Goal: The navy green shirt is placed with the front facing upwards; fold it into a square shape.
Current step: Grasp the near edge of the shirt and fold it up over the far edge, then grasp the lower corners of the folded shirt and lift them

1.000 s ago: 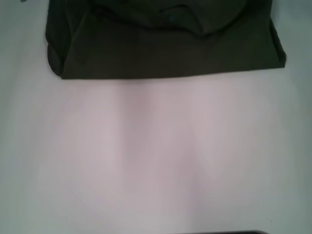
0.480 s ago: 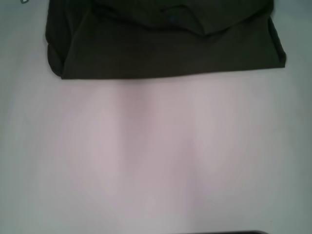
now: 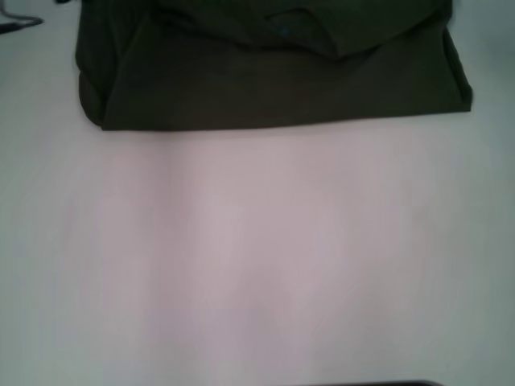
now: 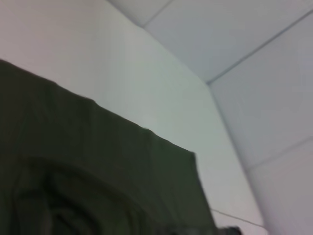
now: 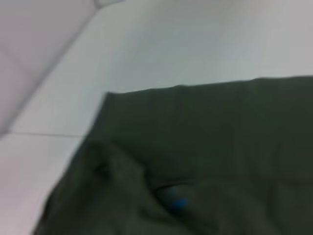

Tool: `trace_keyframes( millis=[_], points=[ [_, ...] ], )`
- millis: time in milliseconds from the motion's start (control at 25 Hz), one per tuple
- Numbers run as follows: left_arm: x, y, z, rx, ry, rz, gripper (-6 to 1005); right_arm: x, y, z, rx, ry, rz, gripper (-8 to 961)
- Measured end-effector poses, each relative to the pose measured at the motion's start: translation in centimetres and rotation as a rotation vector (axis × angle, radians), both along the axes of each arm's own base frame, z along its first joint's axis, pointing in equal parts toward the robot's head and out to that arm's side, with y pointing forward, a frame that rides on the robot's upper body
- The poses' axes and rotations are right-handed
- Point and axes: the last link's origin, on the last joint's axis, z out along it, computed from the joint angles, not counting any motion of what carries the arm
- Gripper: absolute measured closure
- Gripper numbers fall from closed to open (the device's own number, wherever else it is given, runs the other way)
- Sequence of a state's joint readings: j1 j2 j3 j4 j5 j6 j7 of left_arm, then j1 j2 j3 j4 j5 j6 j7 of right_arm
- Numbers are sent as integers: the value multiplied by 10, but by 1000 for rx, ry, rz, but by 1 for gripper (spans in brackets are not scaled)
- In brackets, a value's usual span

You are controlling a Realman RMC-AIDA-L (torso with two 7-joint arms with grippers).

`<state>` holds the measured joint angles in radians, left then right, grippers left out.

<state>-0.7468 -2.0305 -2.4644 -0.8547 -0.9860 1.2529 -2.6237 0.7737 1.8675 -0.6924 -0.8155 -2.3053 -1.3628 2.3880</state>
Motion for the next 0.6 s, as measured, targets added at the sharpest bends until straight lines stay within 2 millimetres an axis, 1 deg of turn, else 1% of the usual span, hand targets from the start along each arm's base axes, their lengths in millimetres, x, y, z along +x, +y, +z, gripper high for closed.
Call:
trace_keyframes(
  millis=[120, 200, 320, 440, 600],
  points=[
    [-10, -17, 14, -42, -28, -13, 90, 5, -22, 12, -8, 70, 23, 256],
    [-20, -25, 17, -75, -33, -4, 90, 11, -35, 16, -10, 124, 34, 260],
    [-38, -38, 17, -100, -32, 31, 89, 22, -51, 19, 3, 163, 85, 264],
    [-54, -46, 15, -85, -24, 65, 89, 40, -68, 20, 62, 173, 156, 264],
    [-66, -51, 16, -69, -12, 90, 93, 59, -83, 22, 117, 180, 149, 265]
  ],
)
